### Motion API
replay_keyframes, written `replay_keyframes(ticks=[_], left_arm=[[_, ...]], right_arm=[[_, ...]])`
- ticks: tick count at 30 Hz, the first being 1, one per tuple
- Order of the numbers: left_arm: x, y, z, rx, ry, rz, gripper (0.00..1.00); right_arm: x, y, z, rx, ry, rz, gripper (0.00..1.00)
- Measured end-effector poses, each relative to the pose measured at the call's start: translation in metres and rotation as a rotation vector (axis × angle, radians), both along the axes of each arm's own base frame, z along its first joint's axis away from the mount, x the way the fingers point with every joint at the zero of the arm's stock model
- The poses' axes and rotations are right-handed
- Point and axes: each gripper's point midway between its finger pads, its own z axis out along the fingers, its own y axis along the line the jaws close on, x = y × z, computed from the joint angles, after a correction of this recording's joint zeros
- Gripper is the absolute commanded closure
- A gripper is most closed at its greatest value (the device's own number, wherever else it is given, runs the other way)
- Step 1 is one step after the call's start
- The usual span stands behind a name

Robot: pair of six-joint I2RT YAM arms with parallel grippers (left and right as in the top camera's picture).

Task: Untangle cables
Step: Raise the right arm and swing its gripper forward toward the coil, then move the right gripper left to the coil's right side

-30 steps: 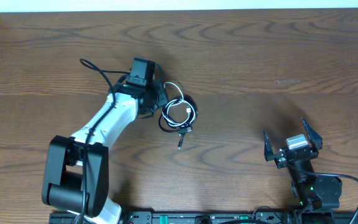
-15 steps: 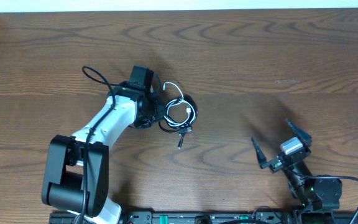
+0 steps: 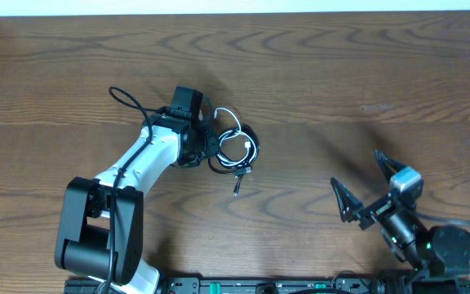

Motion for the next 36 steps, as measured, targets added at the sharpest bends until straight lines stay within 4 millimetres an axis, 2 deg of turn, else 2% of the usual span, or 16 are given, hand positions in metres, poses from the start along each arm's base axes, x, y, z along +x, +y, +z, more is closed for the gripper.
replay_keyframes(ticks=[9, 12, 19, 27, 28, 29, 31, 32, 33, 34, 35, 36], left_arm=[[0.000, 0.000, 0.000, 0.000, 0.001, 0.000, 0.74], [0.005, -0.001, 0.001, -0.006, -0.023, 0.000, 0.74], [0.012, -0.004, 0.004, -0.017, -0.053, -0.001, 0.73], [0.007, -0.002, 0.002, -0.011, -0.030, -0.001, 0.73], [0.006, -0.002, 0.001, -0.009, -0.025, -0.001, 0.73], [0.005, -0.002, 0.001, -0.008, -0.021, -0.001, 0.73], [0.004, -0.002, 0.001, -0.008, -0.018, -0.003, 0.73], [0.004, -0.003, 0.001, -0.008, -0.019, -0.005, 0.73], [0.003, -0.004, 0.001, -0.008, -0.020, -0.009, 0.73], [0.003, -0.007, 0.001, -0.008, -0.020, -0.016, 0.73], [0.001, -0.010, 0.001, -0.008, -0.020, -0.025, 0.73], [0.000, -0.013, 0.001, -0.008, -0.021, -0.034, 0.73]], right_arm=[[0.045, 0.005, -0.008, 0.003, 0.292, 0.026, 0.01], [0.063, 0.008, -0.009, 0.007, 0.398, 0.039, 0.01], [0.089, 0.010, -0.038, 0.009, 0.650, 0.044, 0.01], [0.109, 0.011, -0.064, 0.021, 0.731, 0.041, 0.01], [0.111, 0.011, -0.064, 0.024, 0.728, 0.040, 0.13], [0.114, 0.011, -0.064, 0.024, 0.720, 0.039, 0.38], [0.116, 0.011, -0.063, 0.034, 0.718, 0.036, 0.83], [0.117, 0.011, -0.063, 0.037, 0.718, 0.035, 0.94], [0.117, 0.011, -0.063, 0.040, 0.720, 0.034, 0.99], [0.117, 0.011, -0.064, 0.040, 0.722, 0.034, 0.99], [0.117, 0.011, -0.064, 0.042, 0.725, 0.034, 0.99], [0.117, 0.012, -0.065, 0.044, 0.729, 0.034, 0.94]])
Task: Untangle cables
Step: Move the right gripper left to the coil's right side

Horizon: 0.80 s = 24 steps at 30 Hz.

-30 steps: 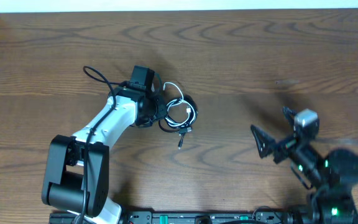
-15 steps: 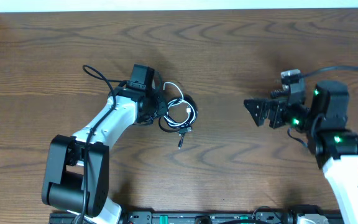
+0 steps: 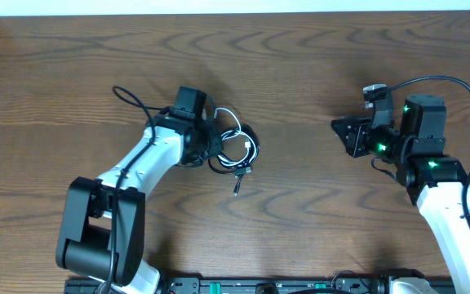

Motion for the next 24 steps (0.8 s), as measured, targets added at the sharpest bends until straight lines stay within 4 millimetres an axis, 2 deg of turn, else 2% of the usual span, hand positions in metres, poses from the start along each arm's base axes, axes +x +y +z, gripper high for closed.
replay_keyframes(ticks=[2, 4, 8, 11, 15, 19, 24], left_arm=[[-0.002, -0.007, 0.000, 0.000, -0.003, -0.020, 0.73], [-0.004, -0.011, 0.000, 0.015, -0.008, -0.037, 0.73], [-0.007, -0.017, -0.002, 0.055, -0.019, -0.044, 0.58], [-0.006, -0.017, -0.003, 0.093, -0.034, -0.033, 0.56], [-0.002, -0.007, -0.003, 0.157, -0.058, -0.010, 0.55], [0.003, 0.000, -0.003, 0.193, -0.079, 0.006, 0.56], [0.002, -0.002, -0.004, 0.197, -0.080, 0.002, 0.56]], right_arm=[[0.000, 0.002, -0.002, 0.003, 0.010, 0.004, 0.86], [-0.001, 0.010, -0.005, 0.003, 0.016, 0.024, 0.73], [0.002, 0.031, -0.014, 0.000, 0.016, 0.085, 0.60], [0.003, 0.049, -0.028, -0.002, 0.037, 0.133, 0.59], [0.002, 0.070, -0.053, -0.009, 0.082, 0.188, 0.56], [0.003, 0.081, -0.072, -0.017, 0.108, 0.215, 0.52], [0.003, 0.092, -0.085, -0.022, 0.121, 0.242, 0.53]])
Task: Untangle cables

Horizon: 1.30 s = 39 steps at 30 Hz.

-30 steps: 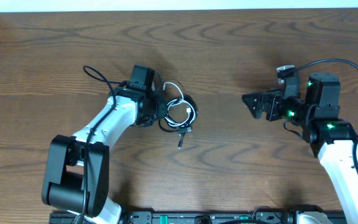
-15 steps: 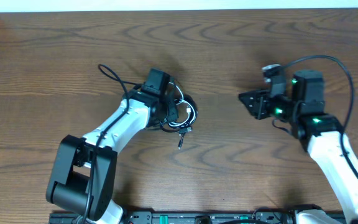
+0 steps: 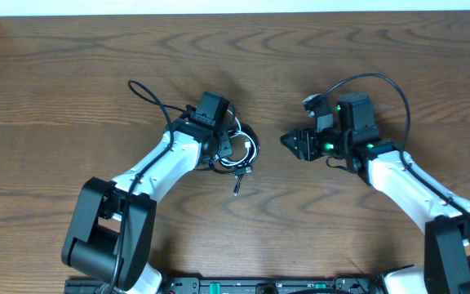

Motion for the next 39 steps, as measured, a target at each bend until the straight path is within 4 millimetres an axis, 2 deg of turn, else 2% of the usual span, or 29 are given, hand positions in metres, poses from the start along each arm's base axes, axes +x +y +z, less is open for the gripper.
replay_keyframes(ticks=[10, 12, 14, 17, 23, 28, 30, 32, 34, 39], left_arm=[[-0.010, -0.013, -0.023, 0.022, 0.052, -0.041, 0.57], [-0.007, -0.014, -0.022, 0.015, 0.042, -0.038, 0.69], [-0.005, -0.016, -0.021, 0.002, 0.035, -0.034, 0.89], [-0.002, -0.025, -0.019, -0.045, 0.026, -0.053, 0.92], [-0.008, -0.045, -0.016, -0.147, 0.053, -0.104, 0.92], [-0.012, -0.051, -0.015, -0.168, 0.057, -0.169, 0.91], [-0.012, -0.052, -0.015, -0.170, 0.056, -0.190, 0.83], [-0.013, -0.053, -0.015, -0.173, 0.054, -0.210, 0.69], [-0.013, -0.053, -0.014, -0.174, 0.054, -0.215, 0.60], [-0.015, -0.057, -0.013, -0.194, 0.063, -0.227, 0.55]], right_arm=[[-0.001, 0.008, -0.012, -0.005, 0.031, -0.004, 0.52], [-0.001, 0.008, -0.012, -0.007, 0.030, -0.007, 0.52], [0.000, 0.008, -0.012, -0.010, 0.029, -0.009, 0.58], [0.000, 0.007, -0.013, -0.011, 0.033, -0.015, 0.64], [0.001, 0.006, -0.013, -0.015, 0.034, -0.022, 0.62], [0.001, 0.006, -0.013, -0.017, 0.034, -0.025, 0.58], [0.000, 0.005, -0.014, -0.019, 0.037, -0.026, 0.56], [-0.001, 0.005, -0.015, -0.023, 0.044, -0.027, 0.54], [-0.003, 0.003, -0.018, -0.031, 0.059, -0.029, 0.51], [-0.010, 0.003, -0.026, -0.068, 0.101, -0.045, 0.47]])
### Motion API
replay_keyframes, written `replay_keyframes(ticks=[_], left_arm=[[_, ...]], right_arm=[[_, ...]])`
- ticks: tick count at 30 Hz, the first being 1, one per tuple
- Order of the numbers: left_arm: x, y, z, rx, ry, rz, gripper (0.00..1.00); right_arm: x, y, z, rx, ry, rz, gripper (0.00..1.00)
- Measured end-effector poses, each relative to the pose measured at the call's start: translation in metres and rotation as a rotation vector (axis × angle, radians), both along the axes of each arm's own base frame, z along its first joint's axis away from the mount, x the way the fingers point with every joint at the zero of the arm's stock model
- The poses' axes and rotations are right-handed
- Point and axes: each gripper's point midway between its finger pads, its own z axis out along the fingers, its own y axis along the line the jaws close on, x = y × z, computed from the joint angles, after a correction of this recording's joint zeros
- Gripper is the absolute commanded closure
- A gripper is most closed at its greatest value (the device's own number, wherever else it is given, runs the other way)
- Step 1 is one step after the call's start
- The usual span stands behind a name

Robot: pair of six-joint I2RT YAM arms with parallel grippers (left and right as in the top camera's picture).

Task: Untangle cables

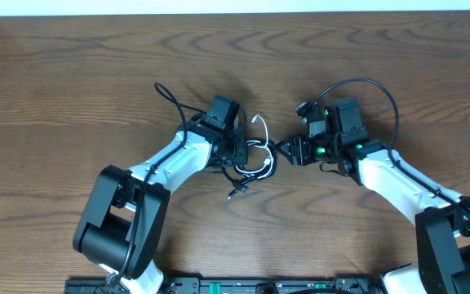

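A tangle of black and white cables (257, 161) lies at the table's middle, with a white end sticking up at the top and a black plug end (233, 193) trailing down-left. My left gripper (240, 152) sits on the tangle's left side, shut on the cables. From the right, my right gripper (285, 151) has its fingertips at the tangle's right edge, and it looks open. No wrist view is given, so the exact grip is hidden.
The brown wooden table (72, 73) runs out to a pale wall strip along the far edge. The left arm's own black cable (168, 94) loops up behind its wrist, and the right arm's cable (365, 86) arches over its wrist.
My left gripper and the tangle have shifted right and slightly down. My right gripper has moved left and a little lower, from a gap away to the tangle's right edge.
At first my left gripper was on the tangle and my right arm was low at the right front, gripper wide open. Then the right gripper was at mid-right, then closer in. The left gripper has carried the tangle rightward, and both grippers now meet at it.
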Motion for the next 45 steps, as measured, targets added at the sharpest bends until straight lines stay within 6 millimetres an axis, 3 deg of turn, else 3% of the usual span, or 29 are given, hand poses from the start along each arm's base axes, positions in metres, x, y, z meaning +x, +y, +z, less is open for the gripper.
replay_keyframes(ticks=[3, 7, 12, 19, 23, 34, 45], left_arm=[[0.000, -0.003, 0.005, -0.011, 0.011, -0.004, 0.55], [-0.003, -0.001, 0.011, -0.006, 0.047, -0.002, 0.55], [-0.015, 0.025, 0.008, 0.039, 0.142, 0.051, 0.55], [-0.023, 0.060, 0.005, 0.073, 0.231, 0.139, 0.52], [-0.022, 0.057, 0.006, 0.042, 0.236, 0.132, 0.51], [-0.019, 0.046, 0.006, 0.001, 0.213, 0.109, 0.51], [-0.017, 0.029, -0.007, -0.031, 0.142, 0.061, 0.71]], right_arm=[[0.000, -0.002, -0.004, -0.014, 0.029, -0.044, 0.41], [0.001, 0.000, -0.013, -0.029, 0.062, -0.093, 0.44], [-0.004, 0.007, -0.032, -0.040, 0.121, -0.116, 0.50], [-0.002, 0.006, -0.032, -0.035, 0.131, -0.142, 0.53], [-0.002, 0.006, -0.032, -0.034, 0.134, -0.146, 0.47], [-0.005, 0.007, -0.033, -0.017, 0.179, -0.189, 0.48], [-0.009, 0.012, -0.034, -0.012, 0.196, -0.191, 0.50]])
